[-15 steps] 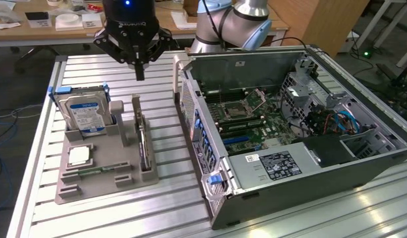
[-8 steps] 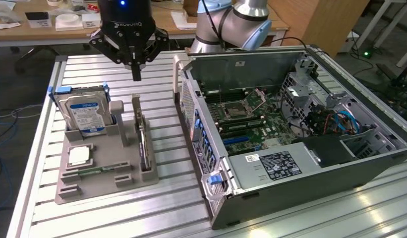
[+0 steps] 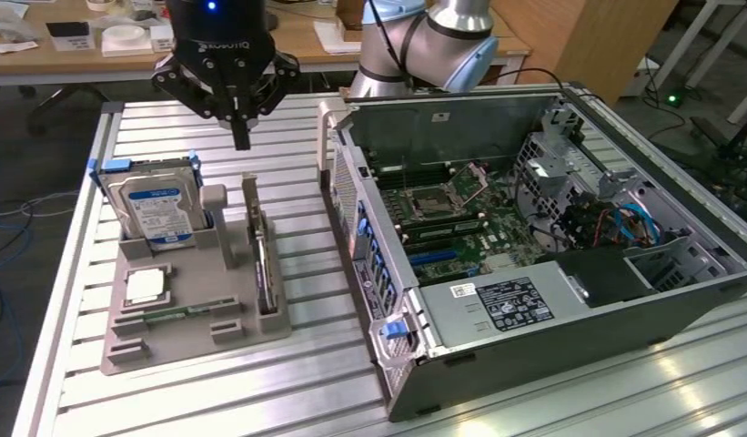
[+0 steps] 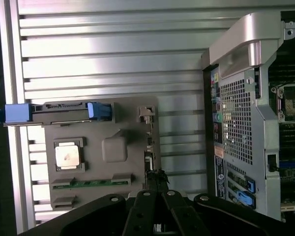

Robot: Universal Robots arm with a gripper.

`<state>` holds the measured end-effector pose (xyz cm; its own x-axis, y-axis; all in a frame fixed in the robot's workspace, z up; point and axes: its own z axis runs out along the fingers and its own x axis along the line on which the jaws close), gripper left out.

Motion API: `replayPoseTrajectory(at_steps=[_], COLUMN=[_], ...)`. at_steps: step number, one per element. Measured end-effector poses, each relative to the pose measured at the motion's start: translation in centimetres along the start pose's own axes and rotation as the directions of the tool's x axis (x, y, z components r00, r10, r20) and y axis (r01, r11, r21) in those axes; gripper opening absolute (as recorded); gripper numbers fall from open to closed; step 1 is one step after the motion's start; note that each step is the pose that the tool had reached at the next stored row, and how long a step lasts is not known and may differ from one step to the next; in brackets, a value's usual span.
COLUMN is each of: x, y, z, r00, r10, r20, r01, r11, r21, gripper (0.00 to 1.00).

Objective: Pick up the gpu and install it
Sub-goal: 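Reach for the gpu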

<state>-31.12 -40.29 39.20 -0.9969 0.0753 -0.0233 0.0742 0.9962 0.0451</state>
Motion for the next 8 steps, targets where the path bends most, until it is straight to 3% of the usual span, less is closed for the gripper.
replayPoseTrajectory(at_steps=[8], x=[0.87], y=[-0.12], z=[-0.01], r00=[1.0], r10=[0.0], r20=[-0.0001], r01=[0.0], r11=[1.0], r21=[0.0], gripper=[0.11])
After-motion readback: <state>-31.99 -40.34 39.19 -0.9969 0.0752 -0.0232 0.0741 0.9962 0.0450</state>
